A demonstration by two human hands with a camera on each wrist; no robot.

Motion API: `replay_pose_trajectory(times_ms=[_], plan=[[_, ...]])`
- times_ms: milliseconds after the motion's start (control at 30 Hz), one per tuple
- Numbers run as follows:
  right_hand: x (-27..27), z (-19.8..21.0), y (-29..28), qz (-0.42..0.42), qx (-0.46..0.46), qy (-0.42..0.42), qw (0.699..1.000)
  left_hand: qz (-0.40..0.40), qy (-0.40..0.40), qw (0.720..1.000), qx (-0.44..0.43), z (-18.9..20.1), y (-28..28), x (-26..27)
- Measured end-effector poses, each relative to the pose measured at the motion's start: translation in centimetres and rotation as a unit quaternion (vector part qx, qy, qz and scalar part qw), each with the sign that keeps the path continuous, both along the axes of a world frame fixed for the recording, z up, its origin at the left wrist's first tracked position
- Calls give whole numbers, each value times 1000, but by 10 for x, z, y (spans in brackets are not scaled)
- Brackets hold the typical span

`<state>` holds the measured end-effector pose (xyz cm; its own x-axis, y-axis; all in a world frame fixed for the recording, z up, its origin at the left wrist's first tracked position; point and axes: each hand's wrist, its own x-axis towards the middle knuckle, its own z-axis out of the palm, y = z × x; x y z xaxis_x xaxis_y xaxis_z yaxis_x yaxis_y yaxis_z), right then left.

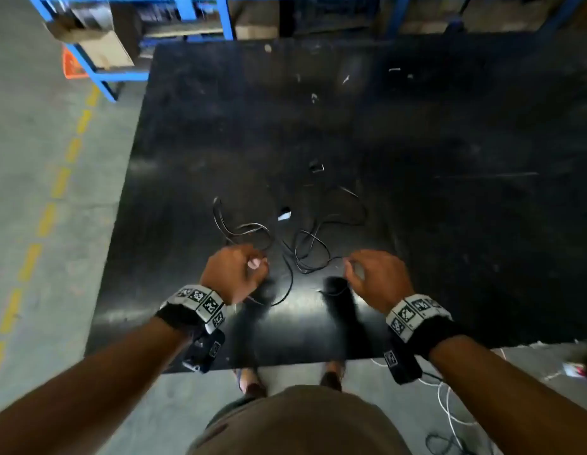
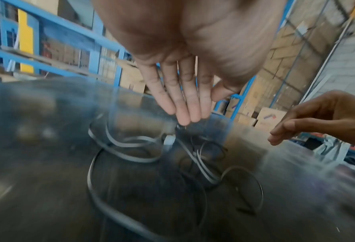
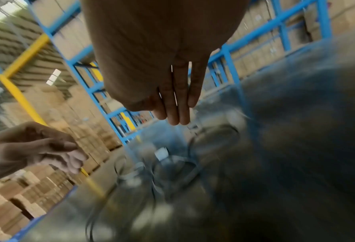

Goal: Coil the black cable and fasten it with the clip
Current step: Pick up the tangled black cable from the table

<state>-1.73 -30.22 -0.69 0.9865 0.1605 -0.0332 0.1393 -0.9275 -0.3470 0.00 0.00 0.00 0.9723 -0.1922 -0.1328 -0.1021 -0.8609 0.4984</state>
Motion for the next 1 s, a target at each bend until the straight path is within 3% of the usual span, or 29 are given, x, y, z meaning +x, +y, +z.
replay_pose_trajectory(times_ms=[167,367,533,633,867,1000], plan=[[-40,-39,-14,7,-28,103,994,-56,99,993,25,-38,-13,-34],[-21,-66,-18,69,-57,71,993,-70,127,989,33,-71,-46,-22],[9,-90,-22,99,-111,126,981,-100,151,983,1,-96,-95,-15],[23,-93,-26,118,-95,124,981,-124,137,983,-7,-114,-113,-16],[32,-90,-34,179,-84,116,973,-186,99,973,98,-129,-118,-11],[32,-81,-33,121,13,139,983,-143,125,982,-13,-117,-112,4]])
